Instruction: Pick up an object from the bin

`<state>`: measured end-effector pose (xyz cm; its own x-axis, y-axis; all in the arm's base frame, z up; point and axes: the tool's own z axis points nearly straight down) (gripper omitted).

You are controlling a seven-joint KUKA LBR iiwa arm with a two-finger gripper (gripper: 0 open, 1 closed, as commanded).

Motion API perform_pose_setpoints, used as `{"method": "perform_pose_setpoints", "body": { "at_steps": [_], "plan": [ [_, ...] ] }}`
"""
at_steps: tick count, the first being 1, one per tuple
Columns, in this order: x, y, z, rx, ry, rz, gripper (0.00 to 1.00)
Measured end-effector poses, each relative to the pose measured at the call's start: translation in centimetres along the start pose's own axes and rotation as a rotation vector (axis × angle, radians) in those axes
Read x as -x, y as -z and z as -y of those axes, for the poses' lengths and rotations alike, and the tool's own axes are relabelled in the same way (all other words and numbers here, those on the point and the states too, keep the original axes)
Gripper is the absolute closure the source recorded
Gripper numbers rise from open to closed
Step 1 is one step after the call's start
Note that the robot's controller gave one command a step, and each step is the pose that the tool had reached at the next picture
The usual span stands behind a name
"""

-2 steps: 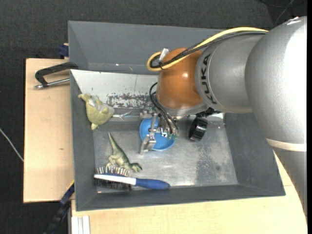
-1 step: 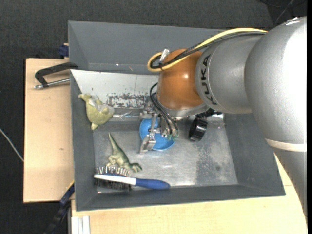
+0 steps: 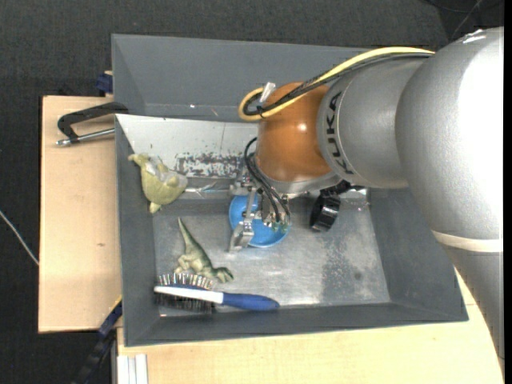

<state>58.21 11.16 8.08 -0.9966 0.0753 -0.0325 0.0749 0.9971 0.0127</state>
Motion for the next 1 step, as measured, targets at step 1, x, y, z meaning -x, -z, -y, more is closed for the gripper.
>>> {"method": "perform_pose_setpoints", "body": {
  "at_steps": [1],
  "plan": [
    [0.03,-0.04,-0.43,0.001,-0.136,-0.003,0.0]
  ]
}}
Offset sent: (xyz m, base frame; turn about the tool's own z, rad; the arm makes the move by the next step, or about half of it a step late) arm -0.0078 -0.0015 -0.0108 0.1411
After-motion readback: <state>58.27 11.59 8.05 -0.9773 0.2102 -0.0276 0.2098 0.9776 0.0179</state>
